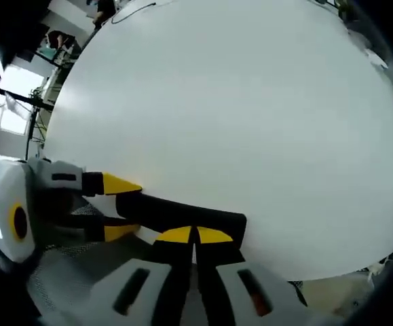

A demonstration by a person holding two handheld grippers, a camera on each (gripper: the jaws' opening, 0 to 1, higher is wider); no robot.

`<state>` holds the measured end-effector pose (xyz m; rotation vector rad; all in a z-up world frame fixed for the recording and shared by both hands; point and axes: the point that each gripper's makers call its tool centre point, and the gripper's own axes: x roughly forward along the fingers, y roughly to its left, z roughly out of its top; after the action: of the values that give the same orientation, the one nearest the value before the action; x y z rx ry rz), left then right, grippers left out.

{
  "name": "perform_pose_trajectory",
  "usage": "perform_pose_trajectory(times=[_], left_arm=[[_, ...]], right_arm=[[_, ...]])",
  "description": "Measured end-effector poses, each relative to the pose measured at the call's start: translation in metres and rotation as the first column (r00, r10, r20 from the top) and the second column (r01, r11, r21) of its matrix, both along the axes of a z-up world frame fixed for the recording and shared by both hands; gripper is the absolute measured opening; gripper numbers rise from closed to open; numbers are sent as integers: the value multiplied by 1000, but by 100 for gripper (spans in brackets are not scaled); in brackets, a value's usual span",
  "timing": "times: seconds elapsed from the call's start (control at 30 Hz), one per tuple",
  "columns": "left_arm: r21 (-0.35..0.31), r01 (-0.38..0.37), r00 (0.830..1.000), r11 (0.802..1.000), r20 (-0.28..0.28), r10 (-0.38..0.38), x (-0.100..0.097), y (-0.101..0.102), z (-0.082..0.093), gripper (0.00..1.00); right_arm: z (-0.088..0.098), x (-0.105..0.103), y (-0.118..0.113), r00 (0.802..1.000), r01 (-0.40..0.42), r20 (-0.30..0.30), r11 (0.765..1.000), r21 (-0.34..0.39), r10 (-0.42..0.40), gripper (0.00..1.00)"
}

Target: Press the specified remote control buttons in sequence, fully releasing each button before pressing the next.

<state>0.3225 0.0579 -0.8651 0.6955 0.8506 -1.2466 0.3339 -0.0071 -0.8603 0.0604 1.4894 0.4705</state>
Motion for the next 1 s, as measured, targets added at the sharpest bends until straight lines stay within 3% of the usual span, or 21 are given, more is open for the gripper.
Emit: perform_pose_trajectory(times=[0.2, 0.4, 0.73, 0.87, 1.0], left_arm=[[-4, -1, 1000, 1000, 0, 1, 0, 0, 0, 25], [-15, 11, 1000, 1000, 3, -11, -1, 0, 0, 25], [-22, 20, 1000, 1000, 8, -20, -1, 0, 0, 25], [-19, 20, 1000, 1000, 7, -20, -1, 0, -1, 25], [-18, 24, 1000, 1000, 9, -24, -1, 0, -1, 25]], right_arm=[[0, 1, -1, 998, 61, -24, 997, 39, -60, 0], [0, 0, 0, 998, 56, -29, 997, 45, -55, 0], [0, 0, 1, 987, 141, -94, 985, 97, -132, 0], [4, 6, 17, 989, 142, -66, 971, 192, -131, 0], [2, 3, 26, 986, 159, -94, 961, 226, -141, 0]])
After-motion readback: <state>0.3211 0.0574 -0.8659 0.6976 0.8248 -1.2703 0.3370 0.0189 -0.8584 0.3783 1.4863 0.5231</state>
